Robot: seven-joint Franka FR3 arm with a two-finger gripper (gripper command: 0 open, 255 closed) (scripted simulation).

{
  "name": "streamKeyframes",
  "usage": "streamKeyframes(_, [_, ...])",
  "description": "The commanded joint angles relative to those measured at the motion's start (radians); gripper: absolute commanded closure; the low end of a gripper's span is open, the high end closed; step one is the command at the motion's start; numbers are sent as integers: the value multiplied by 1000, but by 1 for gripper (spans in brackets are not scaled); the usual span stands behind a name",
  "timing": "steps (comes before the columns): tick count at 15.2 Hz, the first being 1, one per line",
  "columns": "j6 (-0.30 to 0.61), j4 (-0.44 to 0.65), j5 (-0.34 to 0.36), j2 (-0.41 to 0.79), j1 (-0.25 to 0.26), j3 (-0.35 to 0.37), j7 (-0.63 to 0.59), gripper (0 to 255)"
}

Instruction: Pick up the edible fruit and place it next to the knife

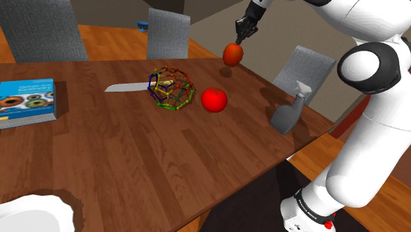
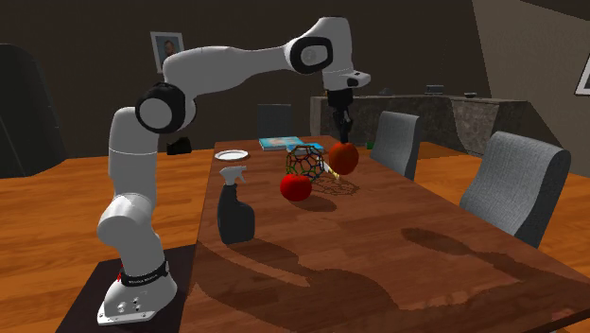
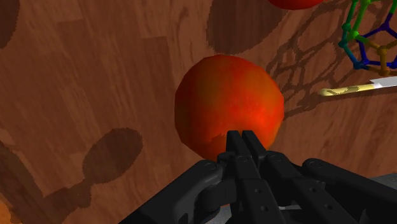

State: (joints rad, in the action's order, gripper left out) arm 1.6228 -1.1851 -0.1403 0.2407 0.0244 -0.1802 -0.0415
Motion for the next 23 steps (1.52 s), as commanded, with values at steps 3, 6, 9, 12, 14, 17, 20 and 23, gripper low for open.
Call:
streamKeyframes(3, [40, -16, 22, 15, 60, 29, -84, 255])
streamKeyframes(6, [59, -3, 37, 42, 101, 49, -144, 255])
streamKeyframes(9, [71, 27, 51, 80, 142, 68, -203, 255])
streamKeyframes(12, [75, 77, 64, 131, 182, 84, -260, 255])
streamKeyframes(14, [72, 123, 72, 172, 208, 94, -296, 255])
streamKeyframes(17, [86, 129, 77, 192, 225, 99, -318, 255])
streamKeyframes(20, [140, 54, 79, 170, 228, 99, -317, 255])
streamKeyframes(23, [189, -12, 80, 154, 230, 99, -316, 255])
